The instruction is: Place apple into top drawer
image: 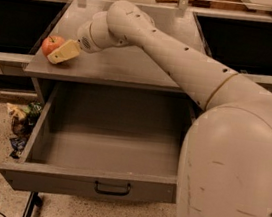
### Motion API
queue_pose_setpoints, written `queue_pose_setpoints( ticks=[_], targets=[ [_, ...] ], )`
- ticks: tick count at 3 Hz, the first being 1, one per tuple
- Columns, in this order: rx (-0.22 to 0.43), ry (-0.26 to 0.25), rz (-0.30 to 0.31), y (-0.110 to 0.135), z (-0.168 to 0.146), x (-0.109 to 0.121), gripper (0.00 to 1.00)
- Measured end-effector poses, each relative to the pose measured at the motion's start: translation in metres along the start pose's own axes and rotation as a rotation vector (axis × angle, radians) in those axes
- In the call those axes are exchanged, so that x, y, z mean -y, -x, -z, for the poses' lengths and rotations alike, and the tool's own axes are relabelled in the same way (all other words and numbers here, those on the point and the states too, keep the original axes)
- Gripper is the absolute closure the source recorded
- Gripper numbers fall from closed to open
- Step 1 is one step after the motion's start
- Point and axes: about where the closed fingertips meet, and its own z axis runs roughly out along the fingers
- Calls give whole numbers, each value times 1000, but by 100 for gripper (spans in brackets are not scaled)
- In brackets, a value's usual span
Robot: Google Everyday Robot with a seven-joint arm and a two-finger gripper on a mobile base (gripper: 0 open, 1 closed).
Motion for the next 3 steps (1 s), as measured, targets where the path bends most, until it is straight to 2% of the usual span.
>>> queue_pose_setpoints(
  ticks=[2,3],
  targets=[
    [64,92,8,17,-28,-31,0],
    [61,112,-17,7,-42,-36,19]
  ],
)
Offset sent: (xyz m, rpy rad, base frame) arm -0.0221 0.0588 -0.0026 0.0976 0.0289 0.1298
